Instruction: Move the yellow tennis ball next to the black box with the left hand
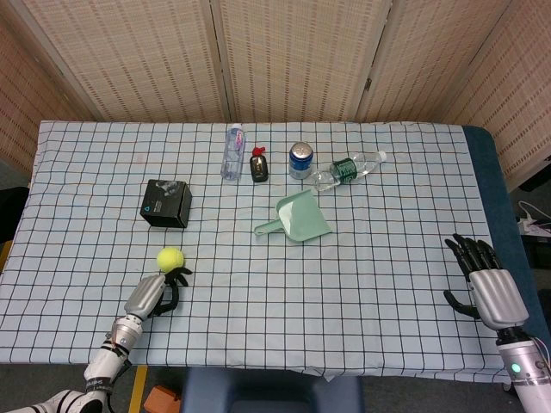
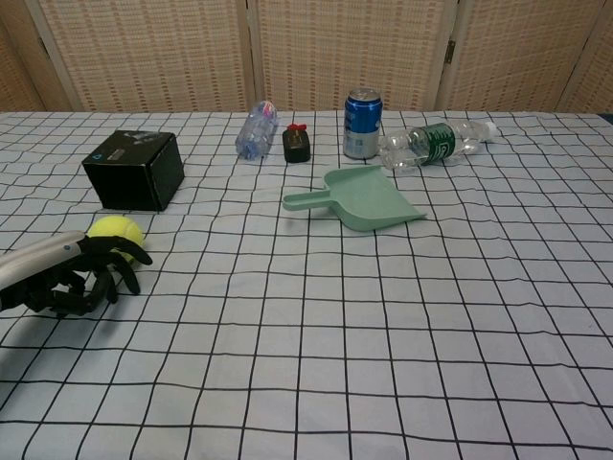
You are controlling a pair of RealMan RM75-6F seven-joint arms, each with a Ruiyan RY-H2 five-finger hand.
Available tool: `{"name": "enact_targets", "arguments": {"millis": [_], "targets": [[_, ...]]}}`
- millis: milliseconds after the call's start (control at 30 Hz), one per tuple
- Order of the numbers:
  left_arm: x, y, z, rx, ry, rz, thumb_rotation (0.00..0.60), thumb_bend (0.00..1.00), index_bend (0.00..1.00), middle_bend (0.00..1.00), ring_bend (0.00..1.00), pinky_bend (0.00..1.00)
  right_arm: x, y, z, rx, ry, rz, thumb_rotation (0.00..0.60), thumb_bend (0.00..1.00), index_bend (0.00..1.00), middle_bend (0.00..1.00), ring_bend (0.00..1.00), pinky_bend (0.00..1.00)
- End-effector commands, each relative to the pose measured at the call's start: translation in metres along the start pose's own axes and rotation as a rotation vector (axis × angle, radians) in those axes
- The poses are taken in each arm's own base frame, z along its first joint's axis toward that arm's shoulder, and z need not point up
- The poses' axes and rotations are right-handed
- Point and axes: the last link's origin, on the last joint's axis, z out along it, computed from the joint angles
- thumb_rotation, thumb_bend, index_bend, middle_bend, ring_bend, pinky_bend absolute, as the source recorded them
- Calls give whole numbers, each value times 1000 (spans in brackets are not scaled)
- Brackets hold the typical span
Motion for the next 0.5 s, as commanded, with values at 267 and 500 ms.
{"name": "enact_targets", "arguments": {"millis": [267, 500], "targets": [[10, 3, 16, -3, 0, 66, 600, 734, 276, 381, 396, 710, -1, 0, -1, 2, -4, 1, 600, 205, 21, 0, 0, 22], [16, 2, 27, 10, 15, 119, 600, 734, 277, 382, 396, 709, -1, 0, 0, 1, -9, -2, 600, 205, 21, 0, 0, 22]]}}
